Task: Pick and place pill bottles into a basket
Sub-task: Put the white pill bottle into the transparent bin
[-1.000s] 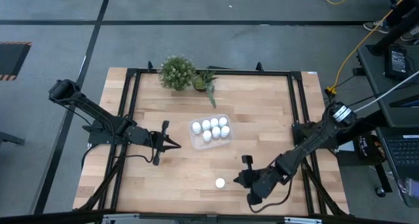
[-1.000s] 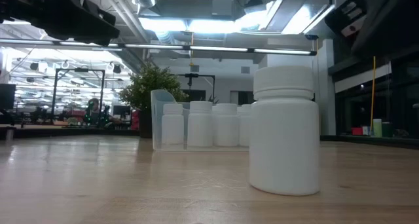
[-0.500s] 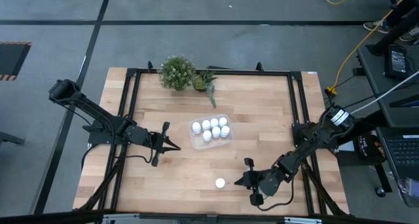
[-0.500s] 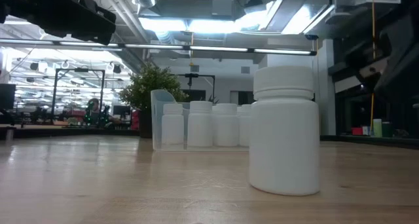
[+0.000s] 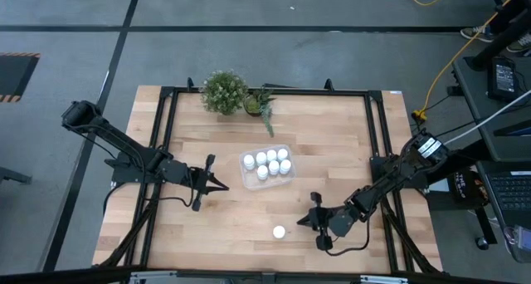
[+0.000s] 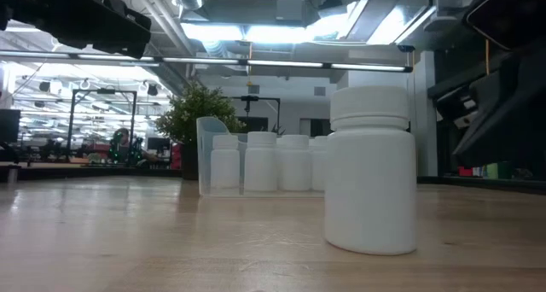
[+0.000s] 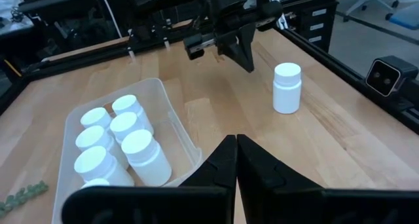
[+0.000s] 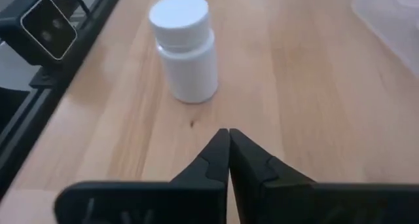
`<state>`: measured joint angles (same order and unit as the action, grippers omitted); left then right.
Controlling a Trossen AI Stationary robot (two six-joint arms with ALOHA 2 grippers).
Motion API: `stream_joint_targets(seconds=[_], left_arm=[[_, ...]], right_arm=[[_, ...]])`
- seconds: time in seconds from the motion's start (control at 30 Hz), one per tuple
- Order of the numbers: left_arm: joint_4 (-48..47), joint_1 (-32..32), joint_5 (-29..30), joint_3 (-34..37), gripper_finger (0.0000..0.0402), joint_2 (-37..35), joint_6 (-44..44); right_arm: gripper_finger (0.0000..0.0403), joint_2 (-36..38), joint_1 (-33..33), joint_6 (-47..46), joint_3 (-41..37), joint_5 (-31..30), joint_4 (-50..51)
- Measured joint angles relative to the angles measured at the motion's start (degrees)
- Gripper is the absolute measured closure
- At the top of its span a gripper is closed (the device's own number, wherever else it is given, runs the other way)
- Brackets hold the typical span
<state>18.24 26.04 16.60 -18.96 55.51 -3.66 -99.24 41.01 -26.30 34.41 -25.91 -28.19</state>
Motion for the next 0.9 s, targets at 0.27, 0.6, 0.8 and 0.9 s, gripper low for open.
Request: stream_joint_targets(seconds=[0.27,0.6,0.8,0.9], left_arm=[[0.0,0.0,0.2,0.0,0.04,0.0,0.1],[0.0,0.0,0.3,0.0,0.0392,0.0,0.1],[0.0,0.0,0.3,0.0,0.0395,0.0,0.1],[-0.1,0.0,0.3,0.0,0.0398,0.0,0.1]], right_arm=[[0.0322,0.0,0.0,2.8,0.0,1.6,-0.8],[0.0185,-4.5,-1.4,3.1,0.0,1.6,-6.5],[0.0147,-9.8,-1.8,6.7,0.1,1.6,-16.2],[0.0145,-11.6,-1.8,6.8,0.4,1.6,-18.8]])
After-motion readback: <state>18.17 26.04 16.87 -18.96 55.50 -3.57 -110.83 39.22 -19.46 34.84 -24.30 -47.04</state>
